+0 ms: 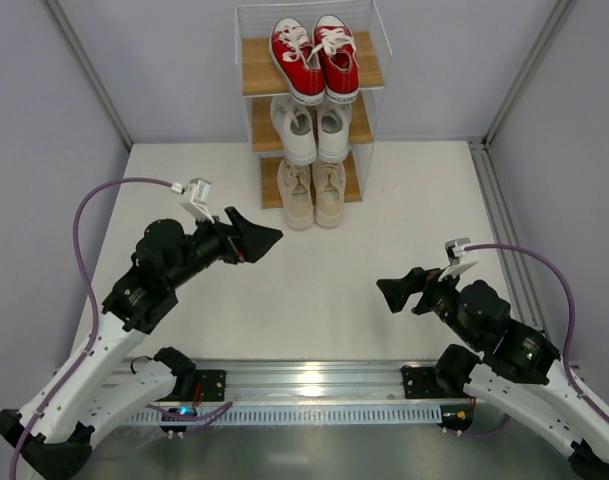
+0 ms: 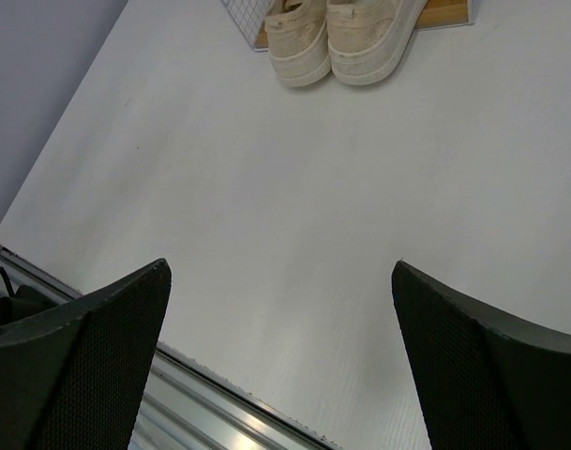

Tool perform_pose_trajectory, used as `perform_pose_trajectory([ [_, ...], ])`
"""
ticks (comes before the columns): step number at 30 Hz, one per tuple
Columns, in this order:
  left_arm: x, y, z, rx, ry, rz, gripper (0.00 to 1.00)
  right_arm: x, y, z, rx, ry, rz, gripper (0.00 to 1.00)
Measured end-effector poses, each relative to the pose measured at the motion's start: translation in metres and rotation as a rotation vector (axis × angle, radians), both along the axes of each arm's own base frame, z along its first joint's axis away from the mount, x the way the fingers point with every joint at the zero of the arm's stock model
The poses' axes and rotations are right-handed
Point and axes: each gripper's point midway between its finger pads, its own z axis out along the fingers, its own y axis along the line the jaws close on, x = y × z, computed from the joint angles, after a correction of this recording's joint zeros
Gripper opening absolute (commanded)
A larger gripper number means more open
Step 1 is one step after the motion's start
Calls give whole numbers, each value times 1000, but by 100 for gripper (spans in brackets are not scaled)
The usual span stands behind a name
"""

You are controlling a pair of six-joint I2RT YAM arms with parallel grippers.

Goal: Place and organize the shoes onto the shoe shelf

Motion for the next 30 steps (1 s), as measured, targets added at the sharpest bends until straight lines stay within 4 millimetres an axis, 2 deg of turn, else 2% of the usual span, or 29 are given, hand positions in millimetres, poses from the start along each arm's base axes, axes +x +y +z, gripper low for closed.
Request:
perform_pose_trajectory([
  [6,-24,33,-54,121,112,73,100,9,10,7,-24,16,0,100],
  [9,-36,47,-73,155,147,102,100,11,13,11,-28,19,0,100],
  [11,-42,55,-79,170,159,122,100,12,13,14,-23,13,1,100],
  [18,-56,73,-81,193,165,161,100,13,13,30,8,-28,2,100],
  [24,-58,94,-61,204,100,241,100,13,14,33,17,-38,4,100],
  [30,-63,118,-53,211,21,326,100,12,12,36,26,-50,5,98],
])
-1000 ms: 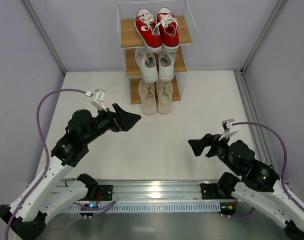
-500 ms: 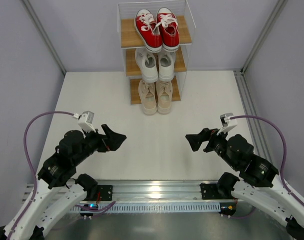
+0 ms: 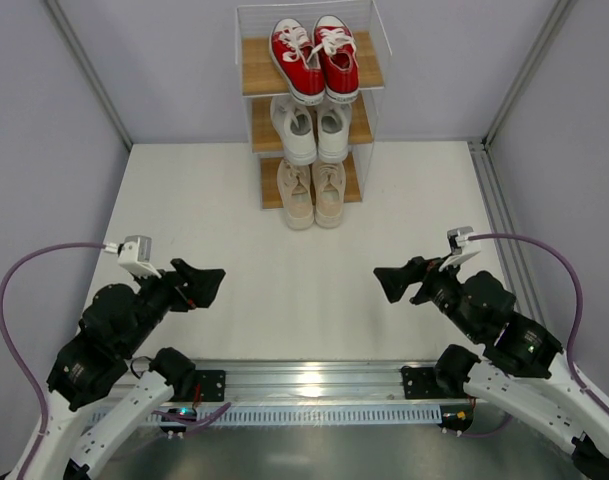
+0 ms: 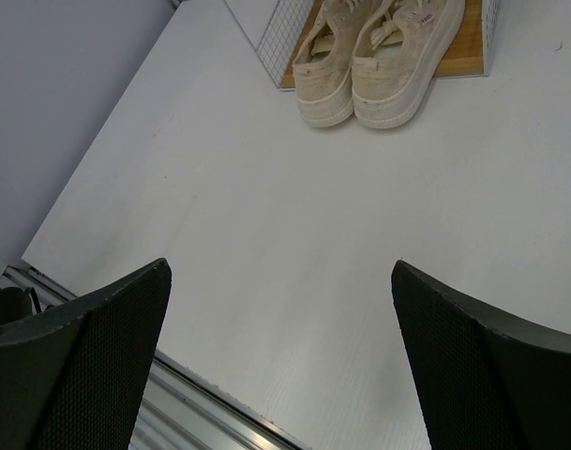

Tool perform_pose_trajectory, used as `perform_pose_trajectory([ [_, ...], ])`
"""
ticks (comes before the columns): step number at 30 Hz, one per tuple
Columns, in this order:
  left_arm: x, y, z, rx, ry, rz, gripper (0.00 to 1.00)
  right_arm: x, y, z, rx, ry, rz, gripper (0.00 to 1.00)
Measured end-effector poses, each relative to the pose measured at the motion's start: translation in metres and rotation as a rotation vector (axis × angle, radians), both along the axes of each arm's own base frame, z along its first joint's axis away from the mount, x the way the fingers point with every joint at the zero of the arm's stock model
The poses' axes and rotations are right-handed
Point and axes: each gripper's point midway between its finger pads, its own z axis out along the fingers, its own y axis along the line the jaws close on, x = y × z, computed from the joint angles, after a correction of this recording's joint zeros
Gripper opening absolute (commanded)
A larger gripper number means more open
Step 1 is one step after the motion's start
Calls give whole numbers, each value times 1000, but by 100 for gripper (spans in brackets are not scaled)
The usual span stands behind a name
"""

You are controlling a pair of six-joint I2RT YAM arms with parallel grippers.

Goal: Place and organize the shoes onto the shoe shelf

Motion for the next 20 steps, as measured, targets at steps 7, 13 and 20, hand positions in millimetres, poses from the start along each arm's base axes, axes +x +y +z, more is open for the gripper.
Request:
perform_pose_trajectory([
  [7,-1,5,6,14,-46,6,100,-2,-3,7,20,-25,1,98],
  [13,2,-4,8,20,-47,-31,100,-2,-2,3,13,-23,2,98],
  [20,2,-16,14,4,-57,-90,100,-3,-4,5,19,-35,7,98],
])
